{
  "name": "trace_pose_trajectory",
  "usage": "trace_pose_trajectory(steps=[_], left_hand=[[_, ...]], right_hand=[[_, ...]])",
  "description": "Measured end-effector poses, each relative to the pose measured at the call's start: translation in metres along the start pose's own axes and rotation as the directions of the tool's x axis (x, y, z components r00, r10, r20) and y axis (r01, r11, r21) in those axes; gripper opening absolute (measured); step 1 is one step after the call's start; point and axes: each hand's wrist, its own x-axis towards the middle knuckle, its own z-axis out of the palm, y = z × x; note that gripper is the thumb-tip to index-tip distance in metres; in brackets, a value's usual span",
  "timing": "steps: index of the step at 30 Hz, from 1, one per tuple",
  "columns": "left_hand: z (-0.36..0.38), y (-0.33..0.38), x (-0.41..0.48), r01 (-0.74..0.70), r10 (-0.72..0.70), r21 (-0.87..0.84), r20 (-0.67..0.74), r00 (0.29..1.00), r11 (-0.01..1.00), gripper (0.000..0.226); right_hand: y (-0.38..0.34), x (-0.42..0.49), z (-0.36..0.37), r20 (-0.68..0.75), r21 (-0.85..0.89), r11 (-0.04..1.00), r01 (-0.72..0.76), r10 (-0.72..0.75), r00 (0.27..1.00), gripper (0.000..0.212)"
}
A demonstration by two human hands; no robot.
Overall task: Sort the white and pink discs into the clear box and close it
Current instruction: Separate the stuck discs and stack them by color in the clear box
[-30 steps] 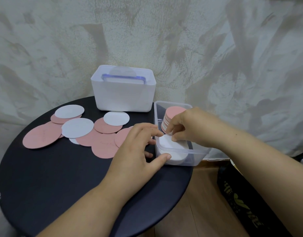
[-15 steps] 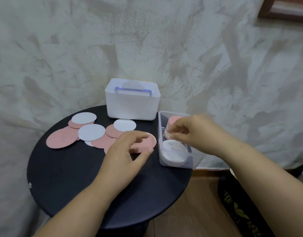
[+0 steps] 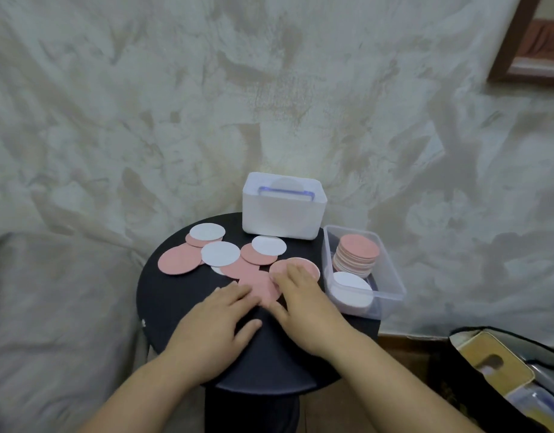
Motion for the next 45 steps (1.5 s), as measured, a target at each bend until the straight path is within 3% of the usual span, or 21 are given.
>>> trace_pose_trajectory(steps=[3, 6, 12, 15, 19, 25, 30, 33, 36, 39, 42, 45], left_hand=[[0.004, -0.005, -0.016, 0.000, 0.002, 0.016, -0.153, 0.988, 1.000, 0.046], [0.003, -0.005, -0.029, 0.028, -0.037, -0.046, -0.212, 0.977, 0.999, 0.035], [0.003, -0.007, -0.040, 0.023, -0.032, -0.043, -0.221, 0.975, 0.999, 0.039], [0.002, -0.007, -0.043, 0.002, -0.002, 0.002, -0.167, 0.986, 1.000, 0.052], [0.002, -0.010, -0.055, -0.114, 0.116, 0.031, -0.102, 0.988, 0.993, 0.069], [-0.001, -0.023, -0.074, -0.238, 0.215, -0.089, -0.211, 0.954, 0.967, 0.047], [-0.006, -0.025, -0.079, -0.213, 0.143, -0.206, -0.310, 0.940, 0.955, 0.039], [-0.014, -0.013, -0.075, -0.127, -0.010, -0.312, -0.405, 0.914, 0.941, 0.022], [-0.018, -0.001, -0.066, -0.009, -0.290, -0.546, -0.459, 0.840, 0.838, 0.007], [-0.020, 0.015, -0.056, 0.088, -0.566, -0.803, -0.333, 0.754, 0.589, 0.016], [-0.019, 0.032, -0.050, 0.115, -0.636, -0.910, -0.183, 0.750, 0.397, 0.016], [-0.015, 0.046, -0.052, 0.112, -0.593, -0.960, -0.065, 0.803, 0.258, 0.012]], right_hand=[[0.006, -0.016, 0.009, -0.009, -0.052, 0.999, 0.011, -0.011, 1.000, 0.057], [0.011, -0.039, 0.014, -0.093, -0.035, 0.994, 0.102, -0.105, 0.990, 0.051], [0.019, -0.072, 0.024, -0.299, 0.051, 0.982, 0.181, -0.158, 0.941, 0.047], [0.012, -0.075, 0.018, -0.249, 0.077, 0.988, 0.134, -0.112, 0.962, 0.056], [0.013, -0.071, 0.009, -0.217, 0.106, 0.990, 0.091, -0.066, 0.974, 0.050], [0.010, -0.069, 0.000, -0.269, 0.119, 0.985, 0.127, -0.091, 0.959, 0.021], [0.007, -0.063, -0.007, -0.355, 0.266, 0.963, 0.040, 0.059, 0.933, 0.017], [0.004, -0.060, -0.010, -0.386, 0.366, 0.930, 0.009, 0.143, 0.911, 0.017], [0.000, -0.060, -0.013, -0.409, 0.430, 0.902, 0.024, 0.171, 0.896, 0.026], [-0.004, -0.064, -0.014, -0.413, 0.519, 0.854, 0.042, 0.207, 0.887, 0.028], [-0.010, -0.068, -0.015, -0.312, 0.745, 0.664, 0.064, 0.261, 0.914, 0.031], [-0.017, -0.071, -0.012, -0.185, 0.868, 0.496, 0.022, 0.280, 0.942, 0.028]])
